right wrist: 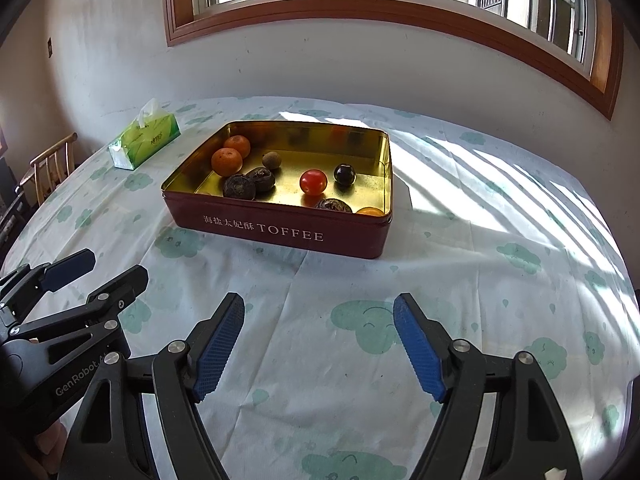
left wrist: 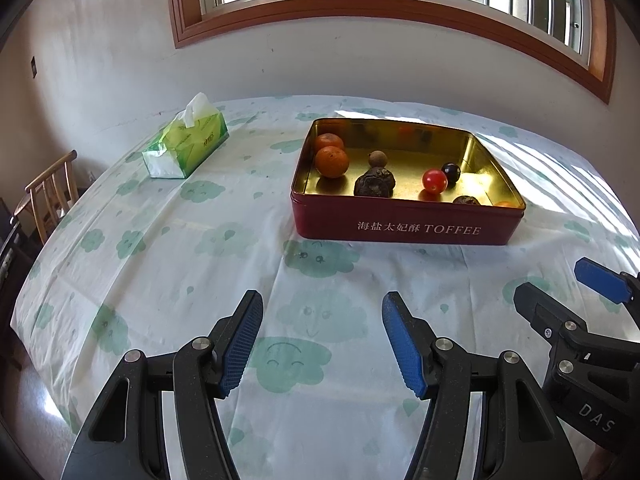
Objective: Organize fruits
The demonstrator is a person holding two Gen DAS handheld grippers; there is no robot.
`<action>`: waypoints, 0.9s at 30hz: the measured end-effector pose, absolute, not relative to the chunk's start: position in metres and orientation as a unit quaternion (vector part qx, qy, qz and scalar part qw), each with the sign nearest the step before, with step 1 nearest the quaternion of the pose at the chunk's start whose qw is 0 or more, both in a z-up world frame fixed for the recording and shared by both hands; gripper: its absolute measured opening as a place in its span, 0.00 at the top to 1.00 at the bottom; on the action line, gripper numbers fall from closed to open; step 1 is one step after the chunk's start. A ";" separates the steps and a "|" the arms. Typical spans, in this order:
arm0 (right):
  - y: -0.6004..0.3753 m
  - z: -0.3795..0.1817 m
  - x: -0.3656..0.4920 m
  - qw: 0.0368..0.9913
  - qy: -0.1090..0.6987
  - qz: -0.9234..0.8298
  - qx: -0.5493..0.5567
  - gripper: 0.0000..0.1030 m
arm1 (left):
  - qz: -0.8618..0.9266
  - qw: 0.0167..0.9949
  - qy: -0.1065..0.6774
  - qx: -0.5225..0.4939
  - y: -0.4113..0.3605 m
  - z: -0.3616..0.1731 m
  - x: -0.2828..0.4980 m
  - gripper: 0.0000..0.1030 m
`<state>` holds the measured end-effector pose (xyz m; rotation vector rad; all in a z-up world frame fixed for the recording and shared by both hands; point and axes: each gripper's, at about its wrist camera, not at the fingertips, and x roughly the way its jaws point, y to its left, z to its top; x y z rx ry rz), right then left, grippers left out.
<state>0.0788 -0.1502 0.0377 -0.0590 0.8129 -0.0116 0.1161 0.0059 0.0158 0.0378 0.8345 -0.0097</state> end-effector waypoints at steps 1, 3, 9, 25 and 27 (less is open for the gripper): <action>-0.150 0.038 0.079 0.918 0.396 -0.005 -0.029 0.28 | -0.005 0.914 0.406 0.019 0.006 0.016 0.116 0.39; -0.150 0.037 0.079 0.918 0.396 -0.005 -0.028 0.28 | -0.005 0.913 0.407 0.018 0.006 0.015 0.116 0.39; -0.150 0.035 0.079 0.917 0.398 -0.007 -0.027 0.28 | -0.006 0.912 0.410 0.018 0.006 0.012 0.116 0.39; -0.151 0.032 0.079 0.914 0.405 -0.006 -0.023 0.28 | -0.006 0.909 0.416 0.020 0.001 0.007 0.116 0.39; -0.151 0.031 0.079 0.914 0.405 -0.007 -0.023 0.28 | -0.007 0.909 0.417 0.021 0.000 0.006 0.116 0.39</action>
